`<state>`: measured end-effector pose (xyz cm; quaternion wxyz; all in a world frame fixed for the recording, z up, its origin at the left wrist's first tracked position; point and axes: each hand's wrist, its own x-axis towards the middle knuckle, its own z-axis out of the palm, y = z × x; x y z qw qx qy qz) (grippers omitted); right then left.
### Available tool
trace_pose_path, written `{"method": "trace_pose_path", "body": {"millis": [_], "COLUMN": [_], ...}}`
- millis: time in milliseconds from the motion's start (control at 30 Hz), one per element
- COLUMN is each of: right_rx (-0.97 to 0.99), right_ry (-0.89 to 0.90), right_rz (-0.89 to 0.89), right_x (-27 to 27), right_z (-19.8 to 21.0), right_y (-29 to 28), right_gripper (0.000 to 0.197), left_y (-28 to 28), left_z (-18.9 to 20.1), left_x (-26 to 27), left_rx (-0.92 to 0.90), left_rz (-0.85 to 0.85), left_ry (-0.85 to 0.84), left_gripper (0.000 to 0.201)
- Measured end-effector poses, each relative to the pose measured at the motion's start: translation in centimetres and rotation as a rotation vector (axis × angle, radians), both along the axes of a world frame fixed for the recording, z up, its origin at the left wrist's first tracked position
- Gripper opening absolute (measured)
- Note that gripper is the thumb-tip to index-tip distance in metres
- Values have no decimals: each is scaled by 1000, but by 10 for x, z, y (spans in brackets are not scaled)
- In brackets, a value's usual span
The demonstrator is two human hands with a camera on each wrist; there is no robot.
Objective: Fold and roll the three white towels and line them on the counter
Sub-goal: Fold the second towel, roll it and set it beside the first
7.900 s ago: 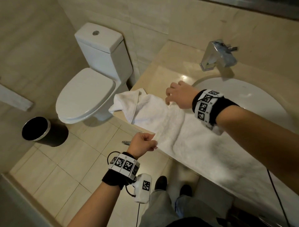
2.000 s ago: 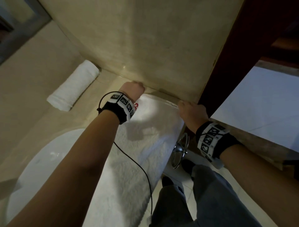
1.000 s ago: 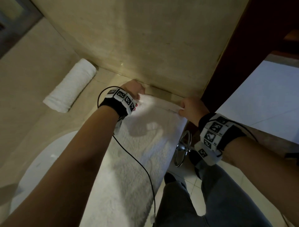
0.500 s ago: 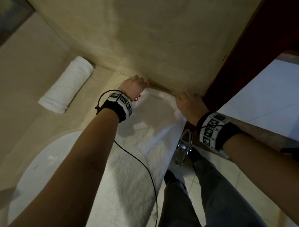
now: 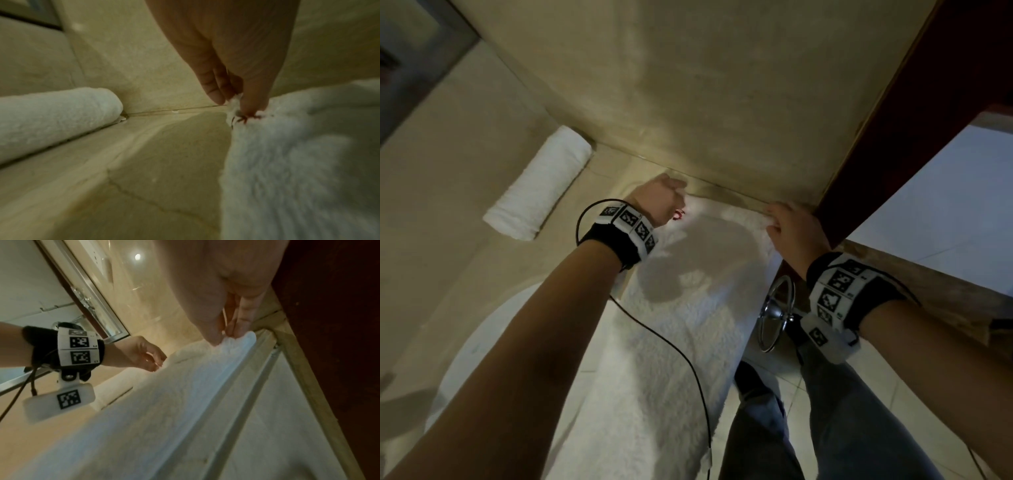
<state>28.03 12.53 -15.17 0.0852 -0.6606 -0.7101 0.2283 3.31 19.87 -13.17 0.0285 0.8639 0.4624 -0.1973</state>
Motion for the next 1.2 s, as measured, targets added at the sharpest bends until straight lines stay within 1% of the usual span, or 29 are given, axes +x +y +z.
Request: {"method": "trace_pose_path", "body": {"millis": [100,200,233,300,400,433,500,533,600,667,733,767,800,867,933,1067,1100,1133,1200], "right_rx": [-58,-106,-111,-117,-86,-77,-53,-53,-50,14,2,-25,-3,79,162,241,242,242,150], "right_ry": [-18,-50,-53,-80,-191,-232,-291,-313,-351,-367,-429,-448,-451,-527,-546,-576,-569,-543,-467], "right_rz": [-10,4,9,15,74,94,114,121,148,210,299,314,337,419,456,518,531,550,524], "right_x": [-1,-2,-2,-3,-6,-7,-10,-11,-16,-22,-23,-22,-21,-21,-23,-23,-21,-20,-18], "right_z": [-2,-5,-6,-6,-4,-2,1,1,2,6,7,6,2,1,-1,-1,-2,-3,3], "right_y": [11,16,16,15,14,14,12,13,12,8,3,4,4,-3,-4,-14,-14,-16,-16], "right_gripper": [35,29,28,27,26,25,24,23,20,15,14,9,12,23,25,28,28,25,9], "left_y": [5,7,8,8,9,10,9,7,7,5,-1,-1,-1,-1,-2,-7,-7,-6,3], "left_z": [4,6,7,6,2,1,0,1,2,-3,-9,-12,-13,-15,-15,-11,-6,0,5], "left_x": [6,8,9,10,12,13,15,15,13,5,-3,-7,-12,-18,-26,-30,-27,-23,-19], "left_rx": [-85,-130,-144,-167,-182,-159,-34,16,93,138,175,149,120,84,56,-2,-23,-34,-44], "left_rz": [208,342,344,294,183,156,51,-35,-185,-257,-279,-272,-269,-255,-234,-141,-96,-33,75], "left_ry": [-145,-207,-195,-137,-63,-29,10,13,55,46,-9,-36,-71,-101,-136,-237,-261,-271,-201], "left_gripper": [26,28,28,23,21,19,20,21,15,21,21,20,18,17,23,36,38,36,22]}}
